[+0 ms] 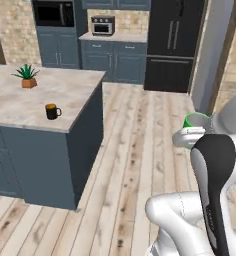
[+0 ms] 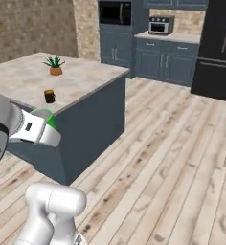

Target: Clear the mugs and bowl far away from the sink.

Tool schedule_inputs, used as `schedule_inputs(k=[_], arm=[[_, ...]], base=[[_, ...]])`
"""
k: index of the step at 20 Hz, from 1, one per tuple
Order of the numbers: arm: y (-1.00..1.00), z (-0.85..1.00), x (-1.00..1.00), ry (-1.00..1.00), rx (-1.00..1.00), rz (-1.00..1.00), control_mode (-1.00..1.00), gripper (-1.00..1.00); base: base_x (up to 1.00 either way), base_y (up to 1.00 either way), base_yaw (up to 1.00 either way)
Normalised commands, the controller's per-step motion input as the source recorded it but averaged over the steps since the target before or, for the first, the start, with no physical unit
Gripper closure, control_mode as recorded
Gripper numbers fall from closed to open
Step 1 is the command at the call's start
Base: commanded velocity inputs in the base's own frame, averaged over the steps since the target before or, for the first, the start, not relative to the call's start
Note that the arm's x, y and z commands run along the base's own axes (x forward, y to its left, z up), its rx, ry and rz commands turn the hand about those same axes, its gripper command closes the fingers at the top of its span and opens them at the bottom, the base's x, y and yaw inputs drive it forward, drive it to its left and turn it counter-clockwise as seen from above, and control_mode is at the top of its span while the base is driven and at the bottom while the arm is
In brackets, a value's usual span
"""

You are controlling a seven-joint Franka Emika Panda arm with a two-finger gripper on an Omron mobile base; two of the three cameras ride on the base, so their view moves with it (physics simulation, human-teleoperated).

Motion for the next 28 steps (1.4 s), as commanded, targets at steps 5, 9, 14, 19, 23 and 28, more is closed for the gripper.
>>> schedule_inputs(k=[5,9,14,19,23,28], arm=[[0.00,0.00,0.00,0.00,0.00,0.00,1.00,1.00],[0.00,0.00,0.00,0.00,0.00,0.00,1.00,1.00],[0.00,0.00,0.00,0.00,0.00,0.00,1.00,1.00],[0.00,0.00,0.00,0.00,0.00,0.00,1.00,1.00],[0.00,0.00,0.00,0.00,0.00,0.00,1.00,1.00],[0.00,0.00,0.00,0.00,0.00,0.00,1.00,1.00]], base=[[0.91,-0.30,0.74],[1.00,-0.61,0.54],[1.00,-0.78,0.48],[0.65,-0.95,0.40],[0.39,-1.00,0.33],[0.50,-1.00,0.38]])
